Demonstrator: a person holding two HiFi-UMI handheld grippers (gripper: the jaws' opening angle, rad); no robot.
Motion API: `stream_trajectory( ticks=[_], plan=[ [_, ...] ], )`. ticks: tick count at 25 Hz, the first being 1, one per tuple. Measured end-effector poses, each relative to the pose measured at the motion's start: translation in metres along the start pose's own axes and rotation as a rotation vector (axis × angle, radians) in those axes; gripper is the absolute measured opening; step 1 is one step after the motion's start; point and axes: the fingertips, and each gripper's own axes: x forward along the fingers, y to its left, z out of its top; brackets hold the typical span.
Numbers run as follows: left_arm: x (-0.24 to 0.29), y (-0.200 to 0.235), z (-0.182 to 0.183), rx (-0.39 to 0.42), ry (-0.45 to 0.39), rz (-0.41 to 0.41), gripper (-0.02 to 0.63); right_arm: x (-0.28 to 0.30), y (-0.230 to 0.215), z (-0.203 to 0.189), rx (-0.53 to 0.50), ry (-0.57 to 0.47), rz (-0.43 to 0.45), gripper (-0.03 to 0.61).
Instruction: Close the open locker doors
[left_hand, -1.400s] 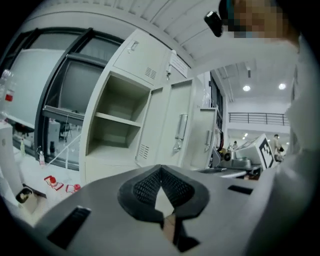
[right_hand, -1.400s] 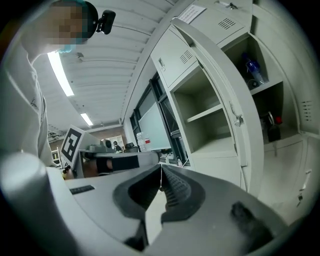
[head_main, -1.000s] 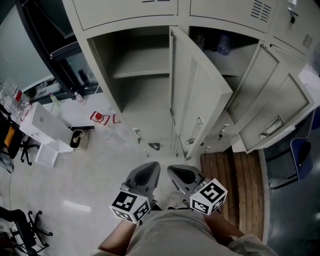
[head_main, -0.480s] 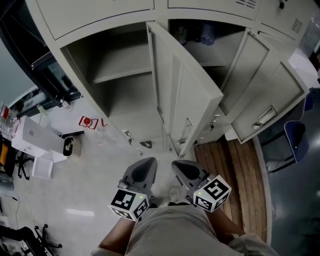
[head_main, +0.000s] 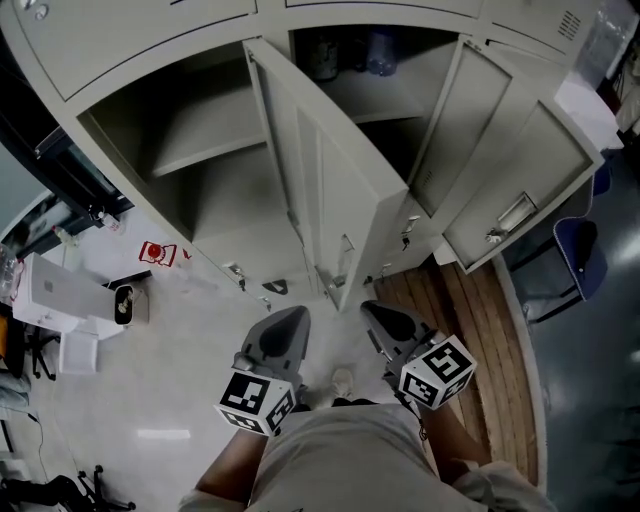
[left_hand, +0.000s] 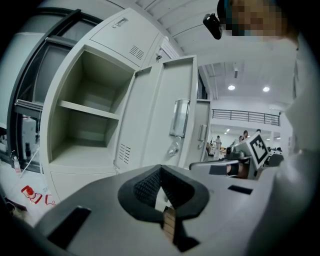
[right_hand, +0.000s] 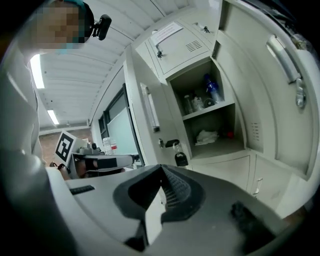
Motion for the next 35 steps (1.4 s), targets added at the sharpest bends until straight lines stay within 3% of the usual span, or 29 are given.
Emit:
stream_trajectory(
  ticks=[15, 35],
  plan=[
    [-0.001, 0.003, -0.007, -0.009, 0.001, 0.051, 0.015, 0.012, -0.032, -0.01, 0.022, 0.038, -0.006, 0.028],
    [-0.018, 0.052, -0.001, -0.004, 0.005, 0.033, 0.015, 0.049, 0.001, -0.015, 0.015, 0.039, -0.015, 0.028]
  ],
)
